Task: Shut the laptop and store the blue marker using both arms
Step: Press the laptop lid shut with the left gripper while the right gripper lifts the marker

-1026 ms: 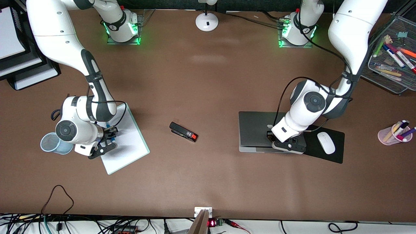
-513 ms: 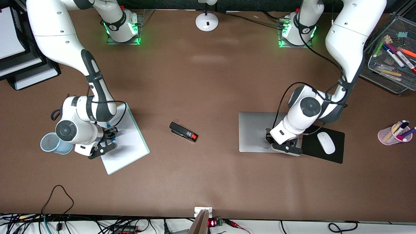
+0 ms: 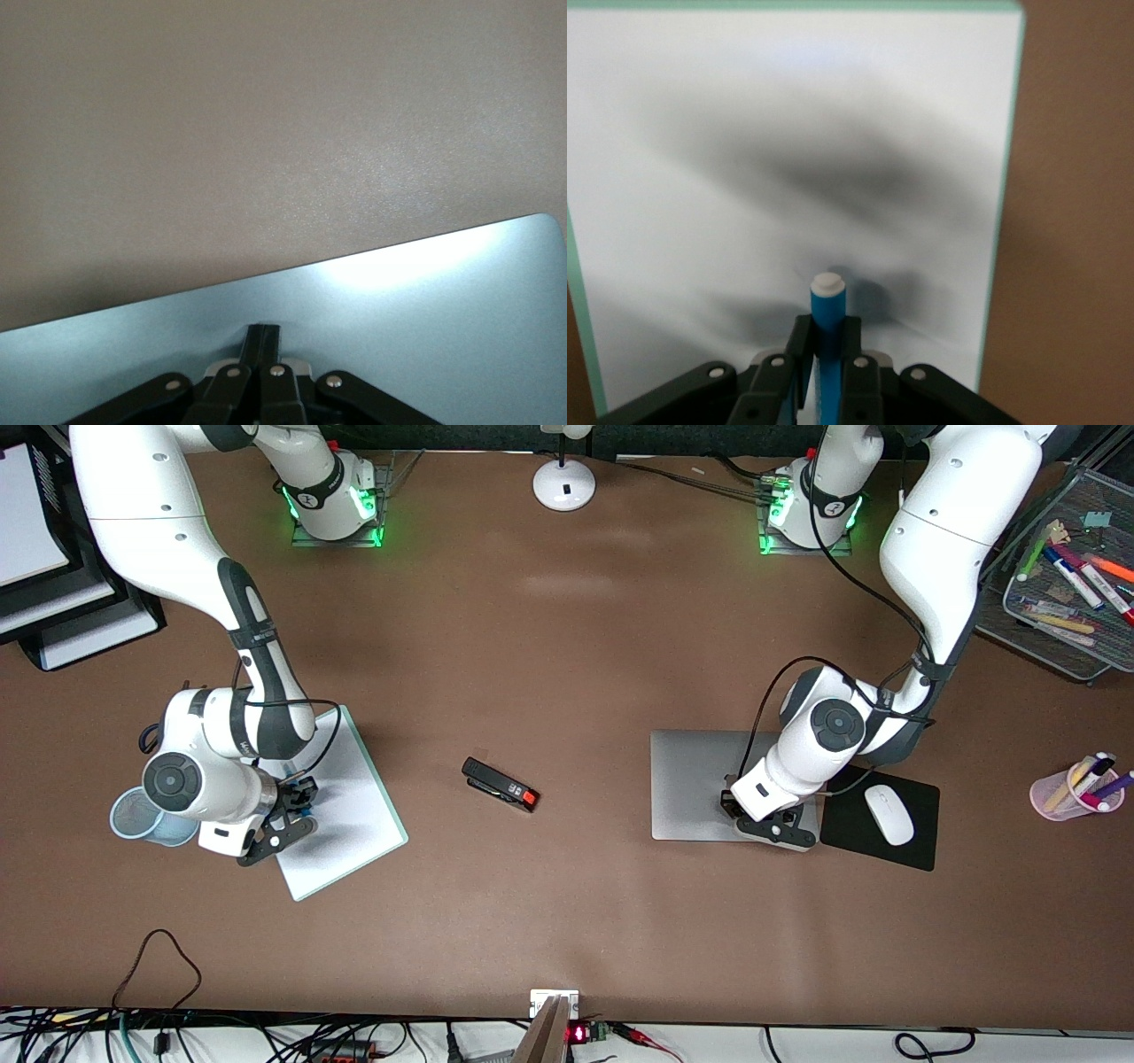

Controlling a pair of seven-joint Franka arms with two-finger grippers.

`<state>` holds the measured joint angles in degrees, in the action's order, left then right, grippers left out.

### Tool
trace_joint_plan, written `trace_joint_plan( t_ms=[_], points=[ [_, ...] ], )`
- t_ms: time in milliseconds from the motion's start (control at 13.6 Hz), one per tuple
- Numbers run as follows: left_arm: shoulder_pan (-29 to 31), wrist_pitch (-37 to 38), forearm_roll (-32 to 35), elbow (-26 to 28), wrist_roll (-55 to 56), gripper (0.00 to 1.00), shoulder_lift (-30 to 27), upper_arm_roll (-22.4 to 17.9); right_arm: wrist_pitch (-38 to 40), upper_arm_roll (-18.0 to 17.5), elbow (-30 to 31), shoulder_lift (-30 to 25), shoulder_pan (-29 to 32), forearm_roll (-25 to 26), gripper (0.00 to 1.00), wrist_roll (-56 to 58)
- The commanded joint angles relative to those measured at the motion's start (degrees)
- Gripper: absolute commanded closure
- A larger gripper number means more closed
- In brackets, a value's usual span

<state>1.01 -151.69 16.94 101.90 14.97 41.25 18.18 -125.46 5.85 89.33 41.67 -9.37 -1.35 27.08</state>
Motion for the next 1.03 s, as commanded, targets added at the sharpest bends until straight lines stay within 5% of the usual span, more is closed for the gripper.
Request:
trace_joint_plan(
  t_ms=[0, 220, 586, 733, 879, 953],
  points=[
    [0.2, 0.1, 1.7, -2.0, -0.1, 1.00, 0.2, -0.2, 0.5, -0.3, -0.6, -3.1, 0.1, -1.3, 1.00, 2.1],
    [0.6, 7.9, 1.7, -4.2, -0.5, 1.00, -3.5, 0.4, 0.5, -1.5, -0.5, -7.3, 0.2, -2.1, 1.00, 4.6],
    [0.8, 35.1, 0.6, -8.5, -5.6, 1.00, -13.6, 2.7, 1.8, -1.5, -0.5, -13.9, 1.5, -6.4, 1.00, 16.6],
    [0.8, 40.5, -2.1, -8.6, -7.4, 0.98, -17.8, 2.8, 5.2, -1.5, -0.5, -15.9, 3.9, -14.9, 1.00, 24.6],
    [2.0, 46.5, -5.6, -10.8, -10.9, 0.75, -20.5, 2.7, 6.7, -1.2, -0.6, -17.0, 6.4, -19.7, 1.00, 35.4],
    [2.1, 50.7, -6.0, -12.9, -12.1, 0.54, -21.1, 2.7, 7.4, -1.3, -0.6, -17.4, 7.9, -20.4, 1.00, 40.9]
  ],
)
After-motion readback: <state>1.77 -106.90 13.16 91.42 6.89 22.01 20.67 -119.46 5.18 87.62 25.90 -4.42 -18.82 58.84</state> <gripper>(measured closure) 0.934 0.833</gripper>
